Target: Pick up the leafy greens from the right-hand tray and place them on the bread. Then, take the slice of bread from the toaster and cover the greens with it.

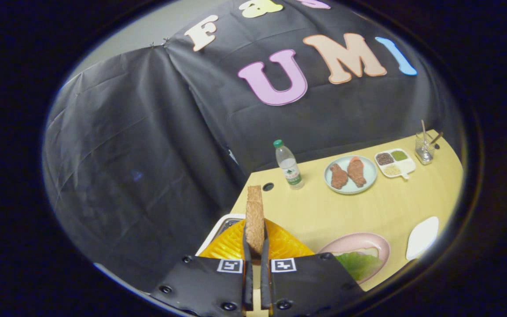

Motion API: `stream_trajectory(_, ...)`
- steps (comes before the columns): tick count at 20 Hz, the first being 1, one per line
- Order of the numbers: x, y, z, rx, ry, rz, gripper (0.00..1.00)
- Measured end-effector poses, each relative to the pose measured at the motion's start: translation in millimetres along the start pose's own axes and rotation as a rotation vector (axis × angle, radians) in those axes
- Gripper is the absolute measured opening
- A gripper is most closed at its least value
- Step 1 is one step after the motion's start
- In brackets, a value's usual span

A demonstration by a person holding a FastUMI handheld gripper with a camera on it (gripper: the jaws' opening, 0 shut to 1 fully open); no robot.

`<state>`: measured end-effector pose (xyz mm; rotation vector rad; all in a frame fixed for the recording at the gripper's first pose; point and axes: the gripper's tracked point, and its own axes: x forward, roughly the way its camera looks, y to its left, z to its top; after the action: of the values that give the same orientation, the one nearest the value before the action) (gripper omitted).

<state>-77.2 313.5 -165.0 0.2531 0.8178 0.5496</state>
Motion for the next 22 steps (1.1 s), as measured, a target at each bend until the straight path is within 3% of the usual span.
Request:
stream_trajectory(9,-9.0,-101.5,-54.2,0.198,0.052,-0.023,0.10)
stream_trajectory(15,8.3,-138.9,-101.3,0.272,0.127,-0.005,0.10)
stream_trajectory(18,12.1,-167.3,-120.7,0.290,0.168,-0.058,0.09)
stream_trajectory(22,8.4,-193.8,-136.1,0.303,0.204,-0.117,0.18)
